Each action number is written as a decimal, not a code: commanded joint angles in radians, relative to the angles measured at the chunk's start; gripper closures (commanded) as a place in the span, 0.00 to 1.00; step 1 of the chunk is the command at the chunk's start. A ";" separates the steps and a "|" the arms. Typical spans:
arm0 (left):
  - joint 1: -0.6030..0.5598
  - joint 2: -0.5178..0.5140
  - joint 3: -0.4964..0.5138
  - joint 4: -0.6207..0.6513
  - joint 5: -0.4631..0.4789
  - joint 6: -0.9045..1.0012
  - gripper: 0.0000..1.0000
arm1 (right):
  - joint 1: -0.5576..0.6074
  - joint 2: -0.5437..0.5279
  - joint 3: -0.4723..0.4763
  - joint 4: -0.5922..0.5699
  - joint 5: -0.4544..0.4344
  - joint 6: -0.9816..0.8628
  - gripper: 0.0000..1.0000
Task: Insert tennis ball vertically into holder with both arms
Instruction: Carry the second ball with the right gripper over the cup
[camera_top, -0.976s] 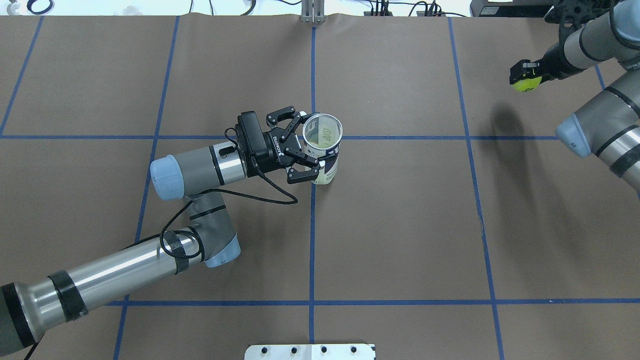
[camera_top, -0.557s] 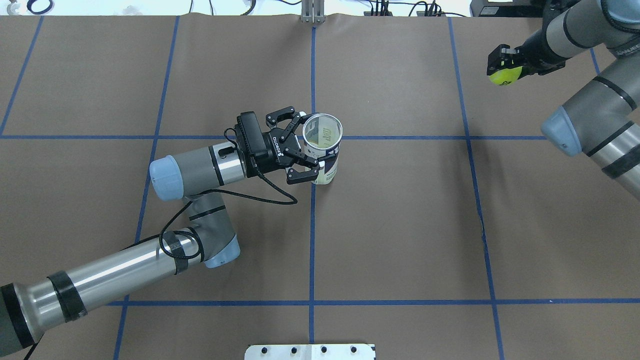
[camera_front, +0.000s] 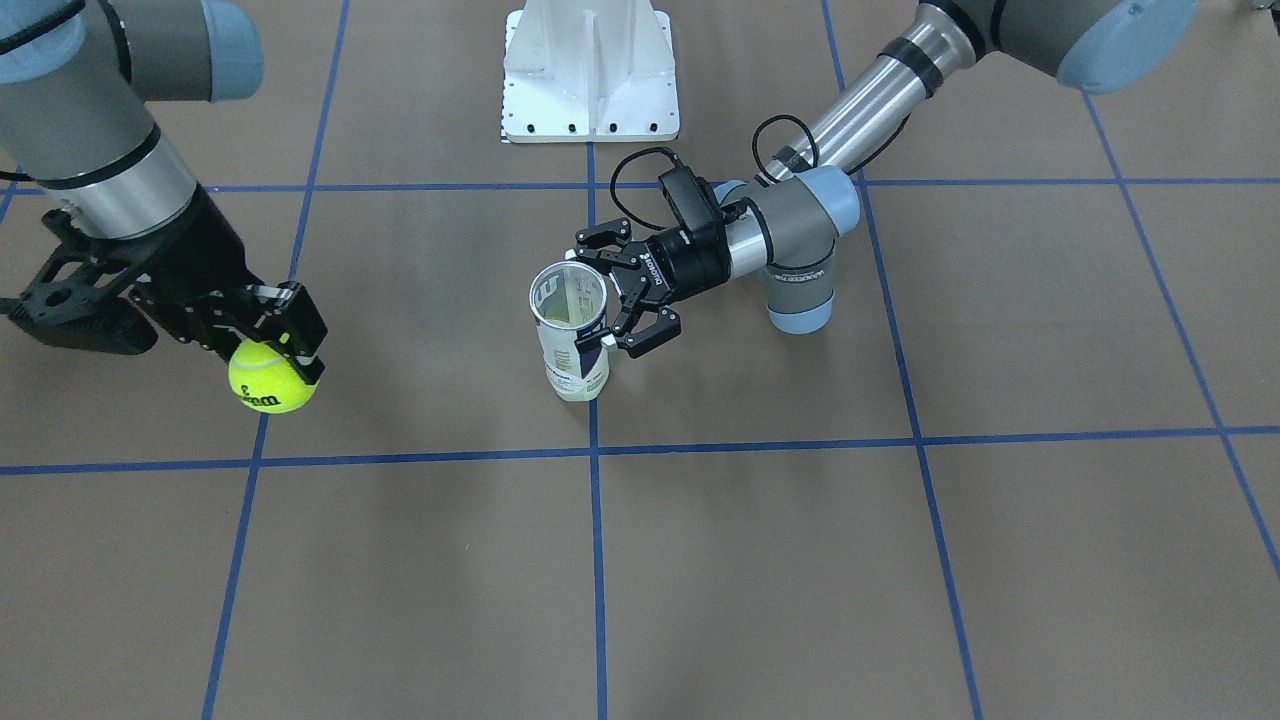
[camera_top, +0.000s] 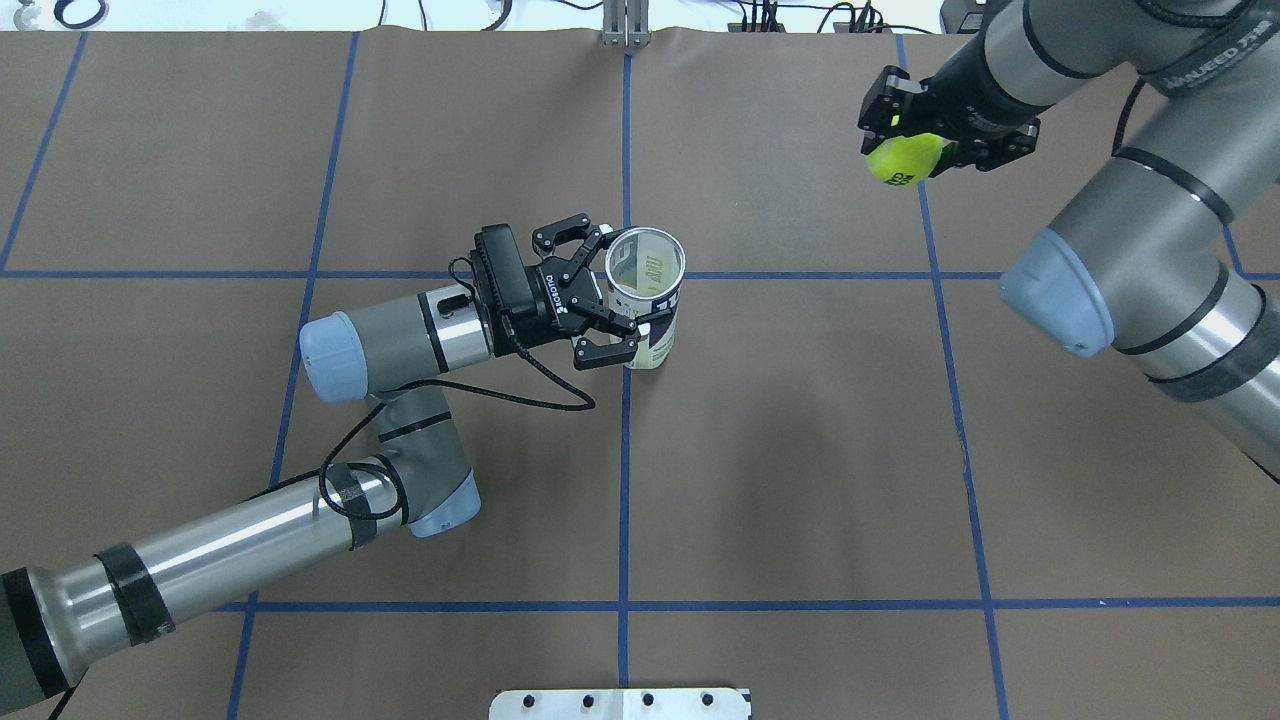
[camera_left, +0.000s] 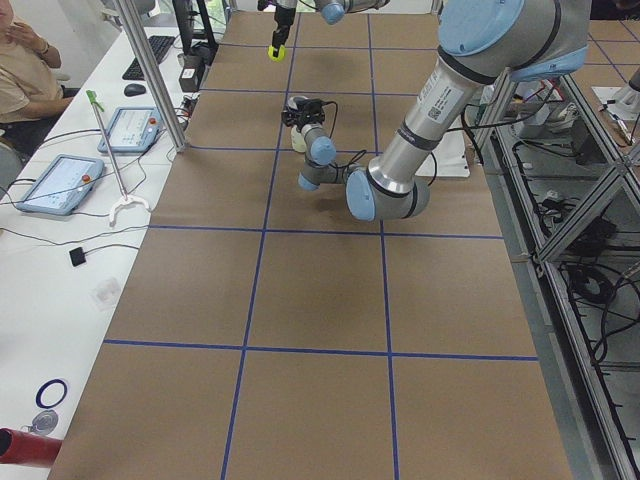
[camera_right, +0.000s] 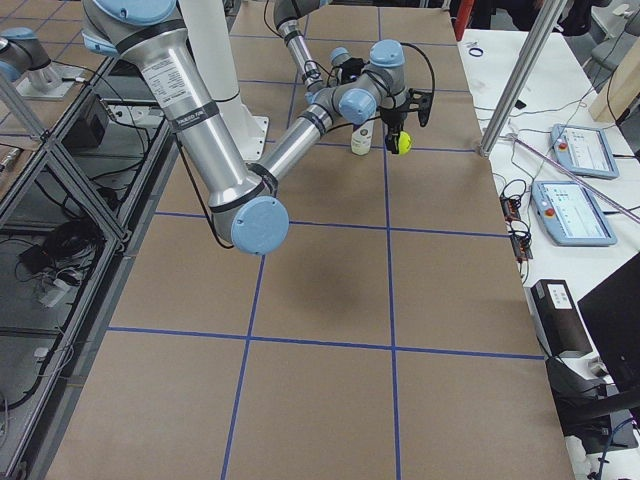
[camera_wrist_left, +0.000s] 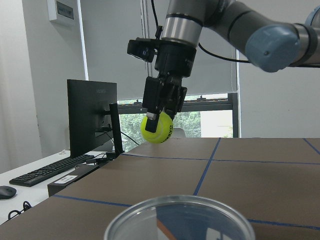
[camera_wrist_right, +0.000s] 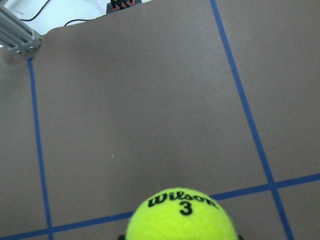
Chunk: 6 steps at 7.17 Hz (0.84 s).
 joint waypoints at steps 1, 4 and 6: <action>-0.001 0.000 0.000 0.000 0.000 0.000 0.01 | -0.121 0.151 0.010 -0.153 -0.104 0.153 1.00; 0.000 0.000 0.000 0.000 0.000 0.000 0.01 | -0.258 0.293 -0.013 -0.266 -0.219 0.263 1.00; 0.002 -0.002 0.000 0.000 0.000 0.000 0.01 | -0.294 0.354 -0.088 -0.266 -0.251 0.265 0.98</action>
